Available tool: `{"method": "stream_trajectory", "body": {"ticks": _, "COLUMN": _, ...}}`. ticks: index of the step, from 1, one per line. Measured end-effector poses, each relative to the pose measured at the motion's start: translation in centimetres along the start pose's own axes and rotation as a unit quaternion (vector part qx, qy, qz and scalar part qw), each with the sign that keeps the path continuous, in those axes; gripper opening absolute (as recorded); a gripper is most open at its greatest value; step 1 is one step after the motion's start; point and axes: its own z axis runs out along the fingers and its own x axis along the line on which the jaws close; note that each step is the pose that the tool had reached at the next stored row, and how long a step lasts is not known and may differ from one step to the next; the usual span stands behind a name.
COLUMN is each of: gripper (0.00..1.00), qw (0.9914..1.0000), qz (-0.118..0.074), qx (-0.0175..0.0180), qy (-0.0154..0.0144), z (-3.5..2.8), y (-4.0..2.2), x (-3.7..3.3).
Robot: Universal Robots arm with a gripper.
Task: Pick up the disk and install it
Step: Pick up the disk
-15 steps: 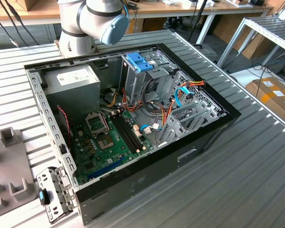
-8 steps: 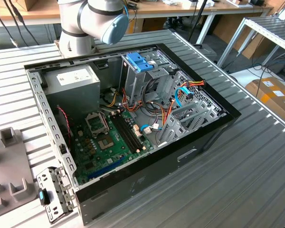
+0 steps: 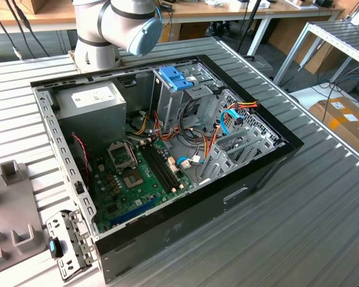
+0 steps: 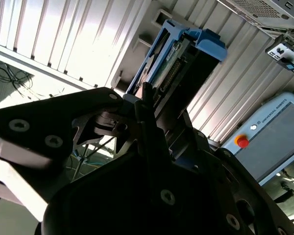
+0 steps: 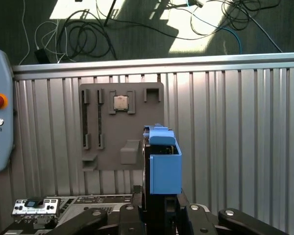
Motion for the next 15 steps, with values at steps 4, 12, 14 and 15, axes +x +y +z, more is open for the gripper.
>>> {"method": "stream_trajectory", "body": {"ticks": 4, "gripper": 0.35, "qw": 1.00000, "qz": 0.000, "qx": -0.0022, "qy": 0.0001, "z": 0.02, "y": -0.31, "x": -0.01}}
{"method": "stream_trajectory", "body": {"ticks": 12, "gripper": 0.35, "qw": 0.99998, "qz": 0.000, "qx": -0.0065, "qy": 0.0003, "z": 0.21, "y": -2.80, "x": -0.13}}
{"method": "stream_trajectory", "body": {"ticks": 14, "gripper": 0.35, "qw": 0.99997, "qz": 0.000, "qx": -0.0074, "qy": 0.0003, "z": 0.26, "y": -3.53, "x": -0.16}}
{"method": "stream_trajectory", "body": {"ticks": 15, "gripper": 0.35, "qw": 0.99997, "qz": 0.000, "qx": -0.0078, "qy": 0.0004, "z": 0.27, "y": -3.81, "x": -0.17}}
